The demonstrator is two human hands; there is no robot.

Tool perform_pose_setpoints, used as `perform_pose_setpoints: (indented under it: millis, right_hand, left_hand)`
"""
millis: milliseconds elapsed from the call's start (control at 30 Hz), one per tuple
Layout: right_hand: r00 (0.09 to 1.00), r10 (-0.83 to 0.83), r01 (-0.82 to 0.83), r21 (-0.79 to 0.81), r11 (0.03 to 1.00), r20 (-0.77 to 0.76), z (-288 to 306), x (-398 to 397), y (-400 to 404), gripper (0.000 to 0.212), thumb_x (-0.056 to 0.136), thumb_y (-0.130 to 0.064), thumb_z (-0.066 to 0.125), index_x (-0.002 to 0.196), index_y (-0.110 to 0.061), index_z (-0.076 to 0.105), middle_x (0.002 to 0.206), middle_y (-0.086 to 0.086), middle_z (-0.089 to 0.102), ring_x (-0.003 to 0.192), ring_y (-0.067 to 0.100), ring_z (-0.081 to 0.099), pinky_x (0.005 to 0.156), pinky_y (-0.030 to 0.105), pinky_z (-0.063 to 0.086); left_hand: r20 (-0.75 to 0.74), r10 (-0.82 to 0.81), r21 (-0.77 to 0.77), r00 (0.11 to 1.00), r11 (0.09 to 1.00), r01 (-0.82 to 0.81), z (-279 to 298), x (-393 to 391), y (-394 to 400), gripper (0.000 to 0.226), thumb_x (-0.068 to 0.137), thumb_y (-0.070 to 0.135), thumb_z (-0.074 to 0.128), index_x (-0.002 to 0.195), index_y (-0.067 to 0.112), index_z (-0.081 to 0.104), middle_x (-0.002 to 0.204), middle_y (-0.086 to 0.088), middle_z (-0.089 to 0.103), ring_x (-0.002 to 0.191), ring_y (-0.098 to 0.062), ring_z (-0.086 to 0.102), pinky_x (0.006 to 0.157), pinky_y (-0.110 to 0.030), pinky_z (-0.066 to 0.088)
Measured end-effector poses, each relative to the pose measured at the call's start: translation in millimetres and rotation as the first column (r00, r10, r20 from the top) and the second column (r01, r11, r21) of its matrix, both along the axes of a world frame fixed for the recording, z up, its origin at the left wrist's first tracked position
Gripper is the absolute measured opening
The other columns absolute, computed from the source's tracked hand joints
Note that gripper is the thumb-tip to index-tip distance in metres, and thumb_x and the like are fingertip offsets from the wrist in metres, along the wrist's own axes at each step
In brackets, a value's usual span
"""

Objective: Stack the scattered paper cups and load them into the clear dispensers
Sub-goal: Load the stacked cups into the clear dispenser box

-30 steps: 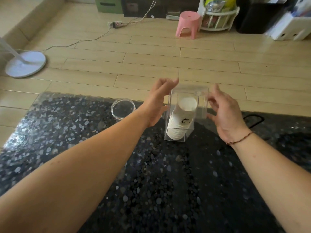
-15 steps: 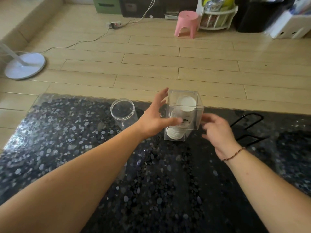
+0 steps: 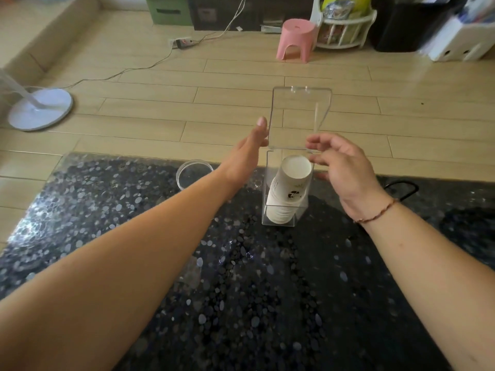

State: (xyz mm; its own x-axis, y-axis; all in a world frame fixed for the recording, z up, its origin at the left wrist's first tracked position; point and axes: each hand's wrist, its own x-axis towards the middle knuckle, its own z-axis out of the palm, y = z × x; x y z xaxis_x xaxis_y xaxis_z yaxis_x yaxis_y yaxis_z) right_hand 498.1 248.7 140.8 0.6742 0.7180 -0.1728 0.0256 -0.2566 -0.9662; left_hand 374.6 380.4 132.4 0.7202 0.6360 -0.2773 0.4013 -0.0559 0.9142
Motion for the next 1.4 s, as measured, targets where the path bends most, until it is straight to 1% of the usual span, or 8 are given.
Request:
perform_pose_setpoints:
  millis: [100,200,300,367,633,800,1033,1400]
  right_hand:
    - [0.990,0.137,-0.133,-0.102,0.986,0.037,-13,-7,3,0.038,0.085,0.004,0.056,0.111,-0.023,0.061,0.114,-0.004,0.064,0.107,0.015,0.059,0.085,0.024,0.049]
    - [0.913,0.238,-0.192,-0.166,0.967,0.332,-26,-18,-1,0.051,0.079,-0.003,0.069,0.123,-0.024,0.055,0.122,-0.006,0.059,0.113,0.009,0.053,0.087,0.007,0.038]
    - [0.767,0.296,-0.195,-0.233,0.953,0.569,-40,-23,-6,0.068,0.078,-0.013,0.075,0.138,-0.019,0.044,0.136,0.000,0.052,0.125,0.014,0.046,0.098,0.011,0.027]
    - [0.711,0.294,-0.166,-0.254,0.953,0.638,-46,-23,-10,0.074,0.078,-0.018,0.077,0.141,-0.019,0.039,0.137,0.003,0.052,0.126,0.019,0.046,0.101,0.017,0.028]
    - [0.660,0.317,-0.142,-0.301,0.943,0.681,-54,-33,-11,0.096,0.074,-0.014,0.079,0.142,-0.034,0.014,0.134,0.009,0.040,0.105,0.031,0.057,0.084,0.045,0.055]
    - [0.733,0.232,-0.027,-0.314,0.949,0.639,-56,-32,-2,0.085,0.072,-0.020,0.082,0.139,-0.019,0.030,0.132,0.009,0.045,0.115,0.028,0.053,0.084,0.026,0.039]
    - [0.662,0.380,-0.075,-0.447,0.891,0.646,-38,-24,2,0.075,0.070,-0.030,0.081,0.128,-0.027,0.033,0.089,-0.001,0.055,0.082,0.027,0.057,0.068,0.033,0.047]
    - [0.587,0.373,-0.132,-0.370,0.920,0.719,-36,-16,-6,0.076,0.068,-0.036,0.080,0.131,-0.027,0.039,0.084,-0.003,0.057,0.071,0.020,0.048,0.066,0.027,0.038]
  left_hand:
    - [-0.041,-0.002,-0.025,0.999,1.000,0.001,-6,9,-5,0.084,0.093,0.072,0.011,0.153,0.018,0.032,0.147,-0.004,0.048,0.139,-0.025,0.040,0.116,-0.054,0.026]
    - [-0.017,0.009,-0.039,1.000,0.999,-0.010,-13,10,-9,0.076,0.094,0.066,0.020,0.153,0.019,0.032,0.148,-0.004,0.048,0.137,-0.023,0.043,0.116,-0.050,0.029]
    - [0.046,-0.021,0.027,0.999,0.999,0.020,-24,-2,-18,0.050,0.103,0.032,0.038,0.151,0.023,0.029,0.152,-0.001,0.042,0.125,-0.011,0.050,0.112,-0.041,0.035]
    - [0.017,-0.080,0.124,0.997,0.989,0.078,-39,-15,-30,0.057,0.090,0.021,0.052,0.142,0.030,0.029,0.146,0.002,0.043,0.117,-0.009,0.054,0.105,-0.040,0.043]
    - [0.003,-0.083,0.328,0.997,0.941,0.078,-76,-24,-52,0.077,0.081,0.015,0.071,0.146,0.025,0.032,0.142,0.012,0.036,0.131,-0.016,0.047,0.103,-0.030,0.043]
    - [-0.069,-0.055,0.471,0.996,0.878,0.081,-83,-20,-50,0.082,0.075,0.033,0.077,0.145,0.029,0.035,0.144,0.001,0.042,0.127,-0.026,0.052,0.099,-0.045,0.050]
    - [-0.303,0.024,0.763,0.953,0.606,0.227,-81,-14,-41,0.079,0.069,0.055,0.078,0.133,0.020,0.047,0.147,-0.005,0.043,0.125,-0.032,0.053,0.096,-0.051,0.047]
    - [-0.432,-0.048,0.693,0.900,0.622,0.365,-66,-6,-27,0.082,0.071,0.066,0.071,0.138,0.024,0.047,0.148,-0.002,0.041,0.130,-0.033,0.046,0.103,-0.050,0.041]
